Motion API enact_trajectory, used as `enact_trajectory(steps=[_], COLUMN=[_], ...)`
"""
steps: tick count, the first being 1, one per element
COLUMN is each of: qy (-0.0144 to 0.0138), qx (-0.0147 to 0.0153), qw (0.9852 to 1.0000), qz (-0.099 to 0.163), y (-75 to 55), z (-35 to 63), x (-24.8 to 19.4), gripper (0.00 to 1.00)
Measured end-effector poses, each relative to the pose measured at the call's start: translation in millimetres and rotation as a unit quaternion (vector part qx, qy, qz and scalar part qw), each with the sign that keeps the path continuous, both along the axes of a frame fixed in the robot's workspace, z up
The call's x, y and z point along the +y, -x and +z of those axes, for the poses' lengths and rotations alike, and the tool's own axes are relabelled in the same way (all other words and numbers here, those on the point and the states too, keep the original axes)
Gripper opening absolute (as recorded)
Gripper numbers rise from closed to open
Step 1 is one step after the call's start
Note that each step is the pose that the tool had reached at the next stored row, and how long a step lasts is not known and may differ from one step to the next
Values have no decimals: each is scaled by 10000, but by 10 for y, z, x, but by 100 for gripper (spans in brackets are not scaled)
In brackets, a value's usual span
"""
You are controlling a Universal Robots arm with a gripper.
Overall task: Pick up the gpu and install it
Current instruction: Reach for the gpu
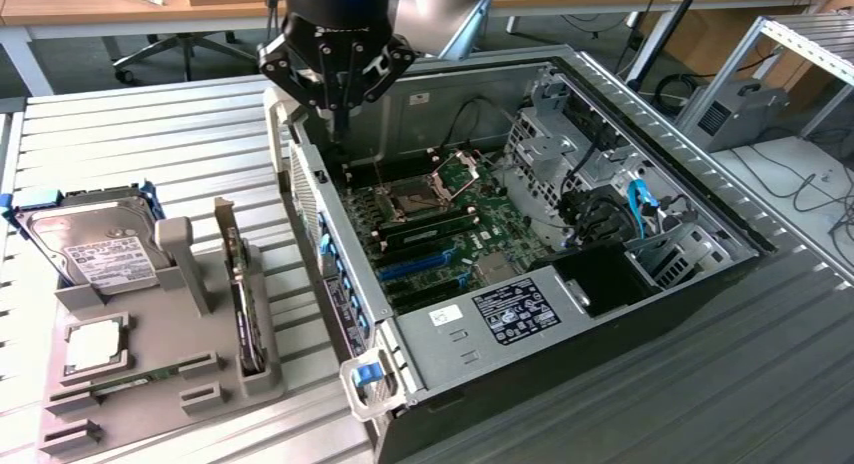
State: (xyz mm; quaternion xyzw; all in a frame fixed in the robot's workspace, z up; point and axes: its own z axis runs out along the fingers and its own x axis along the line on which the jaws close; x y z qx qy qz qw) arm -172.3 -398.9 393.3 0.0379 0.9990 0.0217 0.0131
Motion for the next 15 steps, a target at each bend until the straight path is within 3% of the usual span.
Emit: enact_trajectory(steps=[15], qy=[0], qx=[0], qw=[10000], qz=[0], y=[37], z=[0], x=[0], gripper=[11])
